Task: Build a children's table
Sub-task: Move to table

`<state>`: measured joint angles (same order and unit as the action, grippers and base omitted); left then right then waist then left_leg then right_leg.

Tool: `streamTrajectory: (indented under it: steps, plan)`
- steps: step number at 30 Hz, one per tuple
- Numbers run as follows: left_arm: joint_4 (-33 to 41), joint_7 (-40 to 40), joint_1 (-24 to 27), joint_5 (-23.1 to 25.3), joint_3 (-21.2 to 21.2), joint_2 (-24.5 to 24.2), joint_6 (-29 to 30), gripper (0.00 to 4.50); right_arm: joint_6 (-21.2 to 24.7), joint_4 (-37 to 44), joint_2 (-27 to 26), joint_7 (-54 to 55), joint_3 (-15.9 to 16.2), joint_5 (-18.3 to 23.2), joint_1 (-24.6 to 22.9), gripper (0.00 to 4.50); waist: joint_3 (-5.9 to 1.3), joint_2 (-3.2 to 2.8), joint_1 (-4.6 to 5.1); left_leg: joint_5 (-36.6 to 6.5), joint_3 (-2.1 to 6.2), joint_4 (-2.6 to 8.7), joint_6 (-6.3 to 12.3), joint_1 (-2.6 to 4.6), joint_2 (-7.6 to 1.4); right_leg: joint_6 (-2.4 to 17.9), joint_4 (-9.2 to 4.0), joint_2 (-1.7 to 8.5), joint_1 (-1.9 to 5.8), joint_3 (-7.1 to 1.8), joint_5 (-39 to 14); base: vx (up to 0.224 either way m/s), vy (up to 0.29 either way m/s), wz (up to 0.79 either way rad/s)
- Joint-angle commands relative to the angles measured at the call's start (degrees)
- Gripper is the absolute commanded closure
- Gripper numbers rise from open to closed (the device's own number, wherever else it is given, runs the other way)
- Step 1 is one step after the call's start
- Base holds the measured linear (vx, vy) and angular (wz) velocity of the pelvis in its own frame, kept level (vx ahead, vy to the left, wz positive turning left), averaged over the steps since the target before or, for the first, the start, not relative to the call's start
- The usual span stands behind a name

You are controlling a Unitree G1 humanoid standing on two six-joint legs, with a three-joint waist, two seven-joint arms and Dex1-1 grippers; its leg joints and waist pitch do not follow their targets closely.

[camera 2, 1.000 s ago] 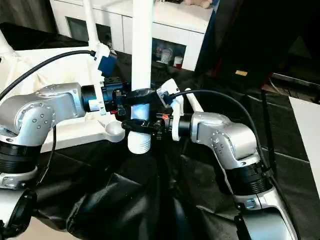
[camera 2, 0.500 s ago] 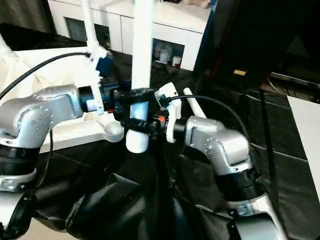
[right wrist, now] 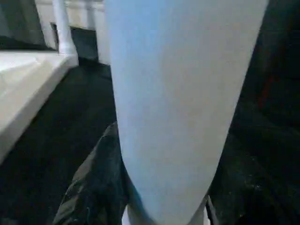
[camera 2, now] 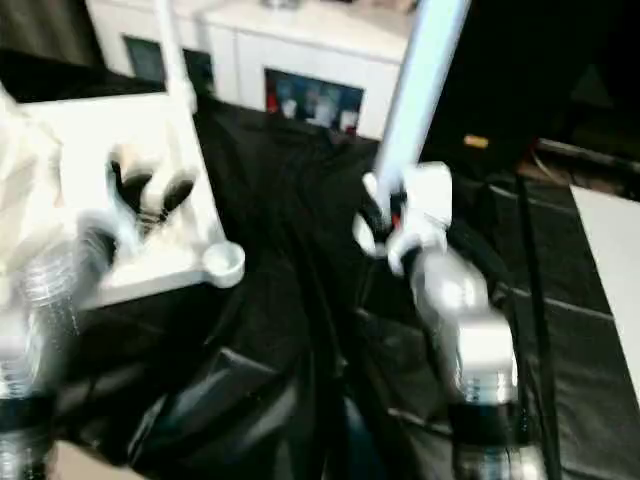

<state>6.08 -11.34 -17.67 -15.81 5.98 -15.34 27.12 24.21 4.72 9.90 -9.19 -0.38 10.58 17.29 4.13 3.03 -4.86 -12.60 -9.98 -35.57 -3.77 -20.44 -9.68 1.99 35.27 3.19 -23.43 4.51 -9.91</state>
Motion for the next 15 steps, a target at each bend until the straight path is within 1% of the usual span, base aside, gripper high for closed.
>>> streamTrajectory:
  steps: [1,2,3,4,5,6,7,8,9,10,11,12,13,14,15]
  plan:
    - [2.5,1.9,1.5,2.7,-2.0,0.4,-2.8,0.98,-1.6,2.9,-0.7,0.4,0.8,-0.7,-1.4,2.64,-4.21,-1.32,0.19,-6.9,1.42,4.92,-0.85,-0.01,-3.31,6.1,-4.2,5.04,3.48,-3.8,-11.2,0.0,0.0,0.0]
    - [2.3,3.8,3.0,5.2,-3.6,0.8,-4.9,0.98,-2.3,3.5,-2.0,-0.1,1.2,0.4,-2.8,2.64,-4.09,-1.13,0.05,-8.2,1.2,4.83,0.26,-0.04,-3.12,6.4,-4.49,5.91,3.58,-4.28,-14.1,0.0,0.0,0.0]
    - [1.9,4.7,3.5,6.3,-4.1,1.1,-6.0,0.98,-2.6,3.6,-2.7,-0.3,1.2,1.1,-3.3,2.64,-4.05,-0.8,-0.19,-8.1,1.07,4.57,2.37,-0.51,-2.92,6.9,-5.02,7.05,4.02,-5.07,-16.6,0.0,0.0,0.0]
    - [1.4,6.3,4.1,7.9,-4.7,1.9,-7.7,0.98,-3.3,3.6,-3.6,-0.4,1.4,1.8,-3.9,2.64,-3.96,-0.66,-0.66,-7.3,1.26,3.83,4.13,-0.78,-2.87,7.4,-5.9,8.76,4.43,-6.01,-20.6,0.0,0.0,0.0]
    - [1.1,7.3,4.5,9.2,-4.9,2.6,-9.2,0.98,-3.9,3.6,-4.3,-0.3,1.5,2.0,-4.3,2.64,-3.99,-0.35,-1.07,-6.5,1.43,3.0,4.94,-0.91,-2.84,7.6,-6.38,10.0,4.75,-6.83,-22.4,0.0,0.0,0.0]
    - [1.0,7.7,4.6,9.8,-5.2,3.2,-10.1,0.98,-4.3,3.1,-4.8,-0.2,1.6,2.1,-4.6,2.64,-3.86,-0.23,-1.97,-5.3,2.3,1.04,6.31,-1.13,-3.16,8.7,-7.64,13.03,5.01,-8.75,-26.0,0.0,0.0,0.0]
    - [1.0,7.7,4.6,10.1,-5.2,3.5,-10.5,0.98,-4.5,2.9,-5.1,-0.2,1.6,2.1,-4.8,2.64,-3.85,-0.52,-2.45,-4.9,2.86,0.23,6.69,-1.44,-3.46,9.4,-8.11,14.37,5.22,-9.5,-27.4,0.0,0.0,0.0]
    - [1.0,7.7,4.5,10.1,-5.3,3.6,-10.5,0.98,-4.4,2.6,-5.2,-0.2,1.6,2.0,-4.8,2.64,-3.43,-0.88,-2.74,-4.6,3.72,-0.18,6.53,-1.86,-3.9,10.6,-8.49,14.87,5.1,-9.5,-29.9,-0.031,0.08,-0.02]
    - [0.9,7.4,4.2,10.3,-5.6,3.8,-11.0,0.98,-4.3,2.0,-5.5,-0.3,1.8,2.0,-4.6,2.64,-3.37,-1.31,-2.83,-4.9,3.54,0.94,6.53,-1.1,-3.93,11.2,-8.26,13.09,4.4,-8.4,-30.3,-0.035,0.106,0.04]
    - [0.8,7.4,4.0,10.6,-5.6,3.8,-11.3,0.98,-4.3,1.7,-5.6,-0.4,1.8,2.0,-4.5,2.64,-3.35,-1.73,-2.23,-6.0,2.68,2.62,7.3,-0.07,-3.79,11.3,-7.53,10.44,3.59,-6.86,-27.5,-0.035,0.106,0.04]
    - [0.7,7.4,3.8,10.7,-5.8,3.8,-11.5,0.98,-4.4,1.5,-5.7,-0.4,1.8,1.8,-4.2,2.64,-3.56,-1.55,-1.88,-6.2,2.04,3.16,7.86,0.49,-3.52,11.4,-7.05,9.38,3.41,-6.17,-25.0,-0.038,0.129,0.12]
    - [0.5,7.6,3.5,11.0,-6.0,3.7,-11.9,0.98,-4.3,1.1,-5.9,-0.5,1.6,2.0,-3.9,2.64,-3.66,-1.76,-1.46,-7.1,1.13,3.59,9.08,1.21,-3.13,11.4,-6.65,8.78,3.03,-5.45,-21.2,-0.045,0.15,0.14]
    - [0.4,7.8,3.4,11.2,-6.0,3.7,-12.2,0.98,-4.3,1.0,-6.1,-0.5,1.4,2.1,-3.8,2.64,-3.58,-1.78,-1.2,-7.6,0.78,3.7,9.71,1.47,-3.06,11.3,-6.76,8.77,2.82,-5.37,-20.1,-0.045,0.15,0.14]
    - [0.1,7.9,3.3,11.4,-6.0,3.6,-12.4,0.98,-4.3,0.7,-6.1,-0.6,1.3,2.0,-3.6,2.64,-3.45,-1.52,-1.22,-10.4,0.17,3.39,10.27,2.04,-3.1,10.2,-7.79,10.31,2.8,-5.87,-20.0,-0.056,0.157,0.16]
    - [0.0,7.8,3.1,11.3,-6.0,3.6,-12.4,0.98,-4.5,0.5,-6.0,-0.7,1.3,1.8,-3.5,2.64,-3.28,-1.61,-1.3,-11.5,0.38,3.15,9.98,2.02,-3.3,9.6,-8.37,11.2,2.94,-6.32,-21.1,-0.057,0.174,0.12]
